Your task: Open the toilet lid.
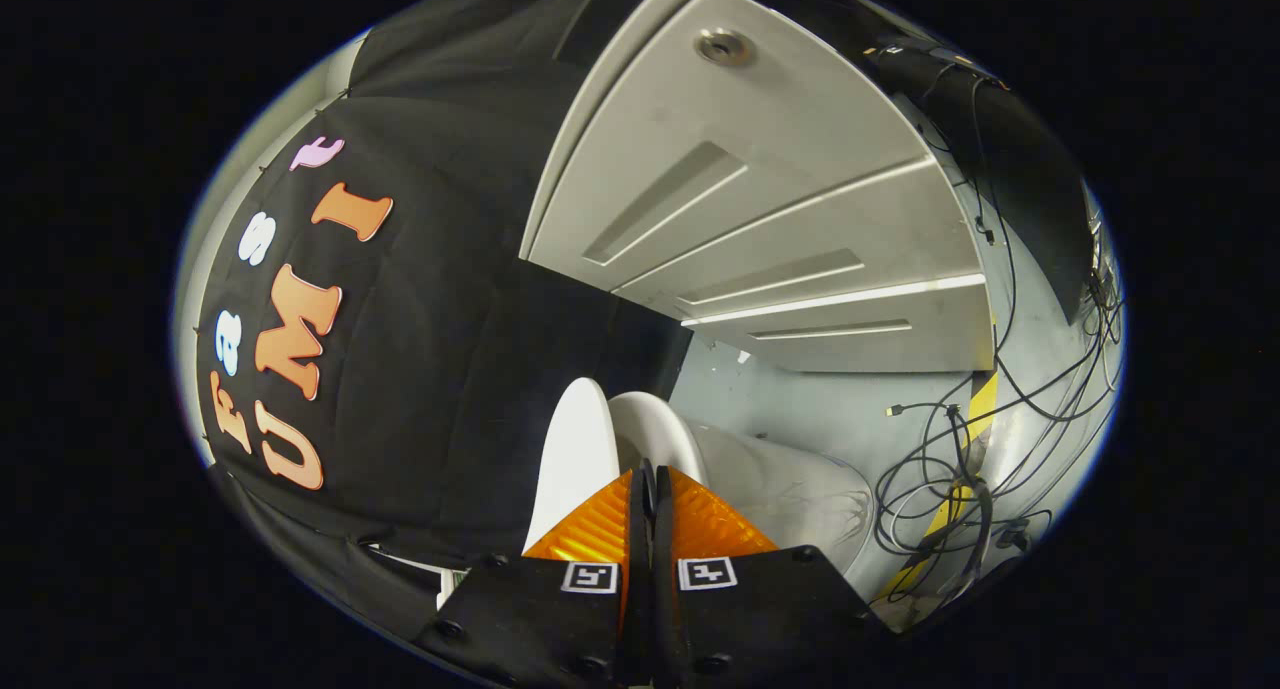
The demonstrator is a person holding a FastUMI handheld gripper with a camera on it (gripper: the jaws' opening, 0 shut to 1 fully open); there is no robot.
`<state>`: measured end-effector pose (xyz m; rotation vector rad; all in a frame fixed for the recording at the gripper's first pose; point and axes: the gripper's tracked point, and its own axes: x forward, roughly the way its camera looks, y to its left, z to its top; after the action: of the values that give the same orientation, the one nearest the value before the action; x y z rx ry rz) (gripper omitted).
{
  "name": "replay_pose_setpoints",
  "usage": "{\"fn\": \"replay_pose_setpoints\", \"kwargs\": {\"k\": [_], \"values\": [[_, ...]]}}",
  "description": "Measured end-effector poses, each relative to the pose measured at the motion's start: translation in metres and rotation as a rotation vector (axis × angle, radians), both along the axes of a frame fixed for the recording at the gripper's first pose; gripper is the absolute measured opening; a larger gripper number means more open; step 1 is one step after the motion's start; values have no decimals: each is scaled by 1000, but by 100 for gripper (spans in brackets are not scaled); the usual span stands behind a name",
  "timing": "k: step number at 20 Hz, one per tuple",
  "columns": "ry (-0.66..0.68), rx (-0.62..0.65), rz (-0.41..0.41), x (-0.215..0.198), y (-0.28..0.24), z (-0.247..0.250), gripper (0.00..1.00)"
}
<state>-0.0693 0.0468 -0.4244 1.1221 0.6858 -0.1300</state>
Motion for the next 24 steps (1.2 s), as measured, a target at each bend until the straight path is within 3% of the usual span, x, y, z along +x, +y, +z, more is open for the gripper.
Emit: {"fn": "replay_pose_setpoints", "kwargs": {"k": [9, 24], "values": [[-122, -85, 7, 32, 13, 77, 8], [-287, -304, 178, 52, 71, 188, 8]]}}
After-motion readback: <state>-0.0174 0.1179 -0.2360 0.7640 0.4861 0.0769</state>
